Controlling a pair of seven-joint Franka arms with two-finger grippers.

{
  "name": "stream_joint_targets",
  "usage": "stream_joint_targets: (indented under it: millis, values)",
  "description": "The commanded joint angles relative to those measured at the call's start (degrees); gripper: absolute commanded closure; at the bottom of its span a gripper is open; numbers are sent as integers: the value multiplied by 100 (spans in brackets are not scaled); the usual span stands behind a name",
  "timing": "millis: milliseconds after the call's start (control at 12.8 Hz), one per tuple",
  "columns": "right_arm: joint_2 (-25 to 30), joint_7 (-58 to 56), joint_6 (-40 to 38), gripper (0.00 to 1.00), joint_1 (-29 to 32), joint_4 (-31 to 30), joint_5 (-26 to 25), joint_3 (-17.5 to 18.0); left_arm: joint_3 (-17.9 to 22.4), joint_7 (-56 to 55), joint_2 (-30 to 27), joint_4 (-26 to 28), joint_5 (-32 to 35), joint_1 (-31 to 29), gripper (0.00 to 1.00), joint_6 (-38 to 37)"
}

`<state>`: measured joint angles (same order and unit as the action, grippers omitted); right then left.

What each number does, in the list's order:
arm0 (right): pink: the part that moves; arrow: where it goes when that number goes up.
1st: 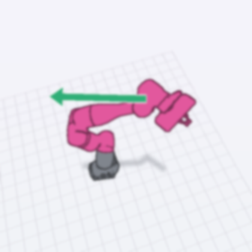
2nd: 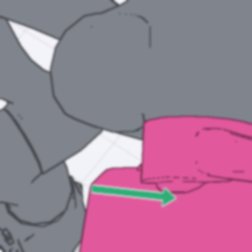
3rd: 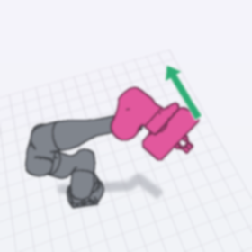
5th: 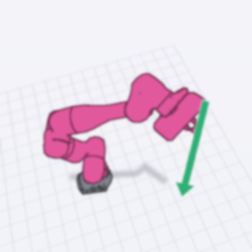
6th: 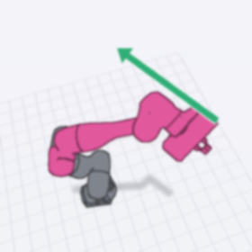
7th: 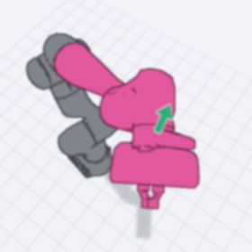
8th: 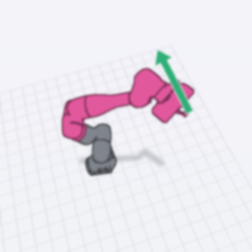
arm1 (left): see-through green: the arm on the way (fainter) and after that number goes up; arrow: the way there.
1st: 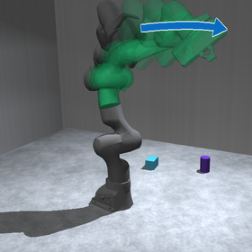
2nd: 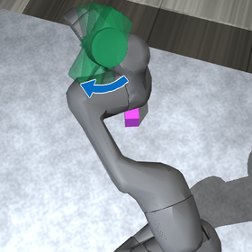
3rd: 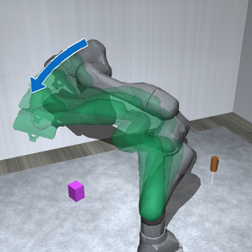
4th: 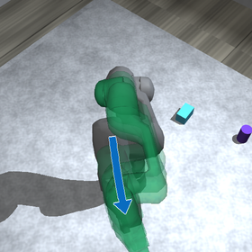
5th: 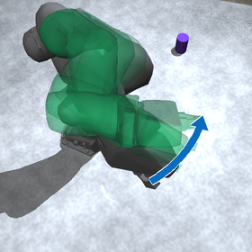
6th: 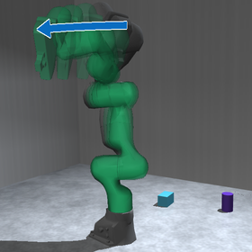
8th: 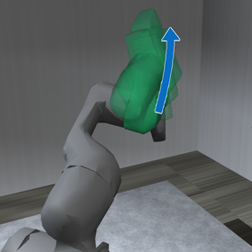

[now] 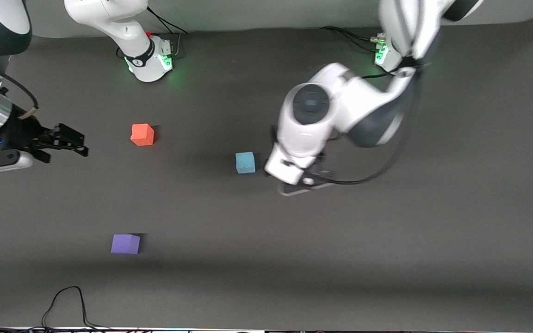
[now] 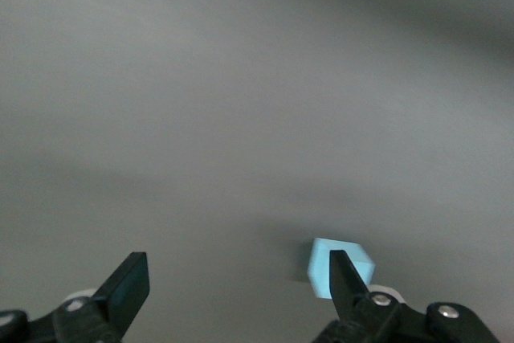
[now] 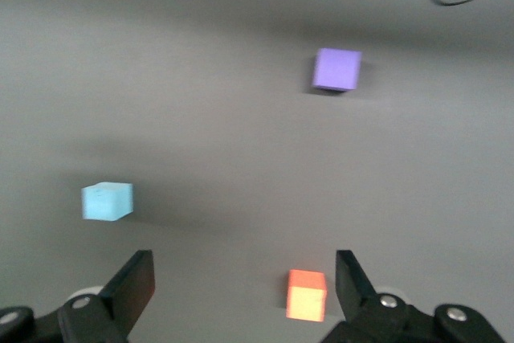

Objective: Place blue block between orange and purple blocks
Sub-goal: 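Withdraw the left gripper while the right gripper reaches the blue cube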

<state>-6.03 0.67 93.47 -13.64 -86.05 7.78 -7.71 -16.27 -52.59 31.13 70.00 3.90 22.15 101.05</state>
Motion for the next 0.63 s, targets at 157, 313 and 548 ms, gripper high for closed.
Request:
stream_joint_targets:
  millis: [157,313,548]
  values:
    - [-266,2010,-40,0,-997,588,664,33,-96,2370,-2065,2104,-608,-2166,0,-426]
    - [-555,2681,-48,0,-1428,948,646,33,-87,3303,-2207,2123,-653,-2888,0,-804]
    - [-977,3683,-48,0,-2061,1310,199,42,-70,3930,-2330,2245,-671,-3391,0,-868]
